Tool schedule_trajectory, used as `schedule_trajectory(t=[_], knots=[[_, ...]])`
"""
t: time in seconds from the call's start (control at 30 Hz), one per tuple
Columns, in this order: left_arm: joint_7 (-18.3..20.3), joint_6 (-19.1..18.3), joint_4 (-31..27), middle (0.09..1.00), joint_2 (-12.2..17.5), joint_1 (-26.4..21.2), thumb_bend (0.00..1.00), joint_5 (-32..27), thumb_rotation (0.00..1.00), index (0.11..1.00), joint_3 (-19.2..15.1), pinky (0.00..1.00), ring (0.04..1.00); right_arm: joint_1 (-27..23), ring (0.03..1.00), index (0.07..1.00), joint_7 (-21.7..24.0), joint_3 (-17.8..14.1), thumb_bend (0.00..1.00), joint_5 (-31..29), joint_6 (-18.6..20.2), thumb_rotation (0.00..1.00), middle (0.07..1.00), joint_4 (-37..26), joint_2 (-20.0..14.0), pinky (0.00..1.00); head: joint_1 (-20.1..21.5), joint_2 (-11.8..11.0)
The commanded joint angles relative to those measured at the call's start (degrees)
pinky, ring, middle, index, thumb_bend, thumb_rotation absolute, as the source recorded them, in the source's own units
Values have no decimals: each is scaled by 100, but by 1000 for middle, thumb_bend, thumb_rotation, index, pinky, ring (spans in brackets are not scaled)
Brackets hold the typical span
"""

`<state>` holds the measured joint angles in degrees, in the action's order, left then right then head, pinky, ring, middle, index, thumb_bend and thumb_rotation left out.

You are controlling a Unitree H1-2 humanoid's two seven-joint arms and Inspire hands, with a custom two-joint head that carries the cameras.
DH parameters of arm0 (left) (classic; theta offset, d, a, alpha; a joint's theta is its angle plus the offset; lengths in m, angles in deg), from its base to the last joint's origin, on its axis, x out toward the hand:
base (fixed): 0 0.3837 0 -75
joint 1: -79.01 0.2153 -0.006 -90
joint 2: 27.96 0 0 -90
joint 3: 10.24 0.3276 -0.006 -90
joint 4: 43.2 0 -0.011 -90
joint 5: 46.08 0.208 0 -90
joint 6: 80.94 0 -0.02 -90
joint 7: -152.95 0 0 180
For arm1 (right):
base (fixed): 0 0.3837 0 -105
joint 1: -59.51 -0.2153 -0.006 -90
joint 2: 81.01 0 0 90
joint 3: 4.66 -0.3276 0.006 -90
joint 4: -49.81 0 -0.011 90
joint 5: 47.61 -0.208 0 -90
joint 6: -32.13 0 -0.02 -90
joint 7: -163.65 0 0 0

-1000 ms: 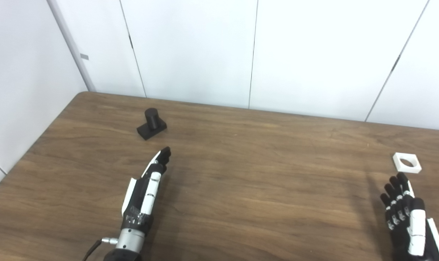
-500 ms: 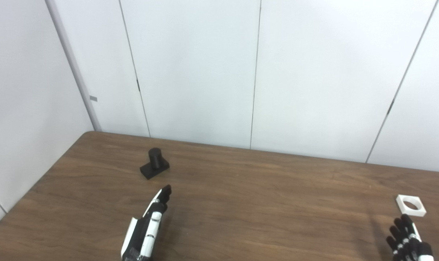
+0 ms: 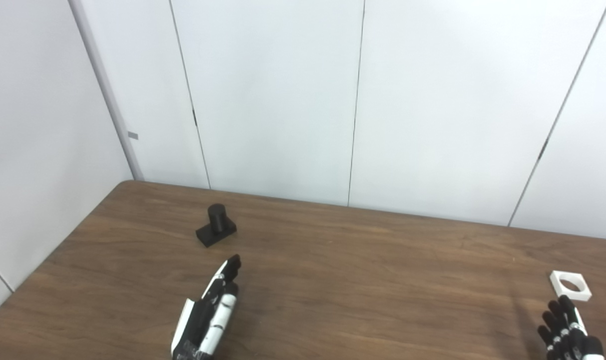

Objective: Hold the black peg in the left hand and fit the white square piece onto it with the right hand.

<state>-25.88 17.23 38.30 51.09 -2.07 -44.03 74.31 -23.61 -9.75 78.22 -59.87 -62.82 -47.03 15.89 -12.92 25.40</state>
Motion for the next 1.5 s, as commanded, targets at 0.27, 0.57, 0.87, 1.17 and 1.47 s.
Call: schedule_trajectory(t=[0.27,0.57,0.87,1.17,1.47], knots=[[-625,-1082,-845,906,277,-110,764,1889,169,904,-227,890,901,233,1000,1000,70,-26,611,-61,-37,1000,996,345,-27,1000,-52,74],[-371,-2232,-928,959,913,-744,831,2203,195,923,-555,936,960,251,1000,1000,87,-9,626,-70,-69,1000,999,437,-45,1000,-28,91],[-256,-2366,-421,962,1672,-1088,854,2344,141,906,-479,940,979,248,1000,1000,88,-10,620,-98,-140,987,987,503,-17,1000,-23,115],[-378,-2636,394,977,2045,-1677,818,2665,279,895,-348,947,1000,228,994,995,51,-25,545,-75,-138,977,981,538,13,1000,-29,101],[-479,-2635,1314,976,2172,-2365,860,2615,328,879,-221,1000,1000,279,994,988,42,-16,542,-84,-112,977,977,431,40,1000,15,130]])
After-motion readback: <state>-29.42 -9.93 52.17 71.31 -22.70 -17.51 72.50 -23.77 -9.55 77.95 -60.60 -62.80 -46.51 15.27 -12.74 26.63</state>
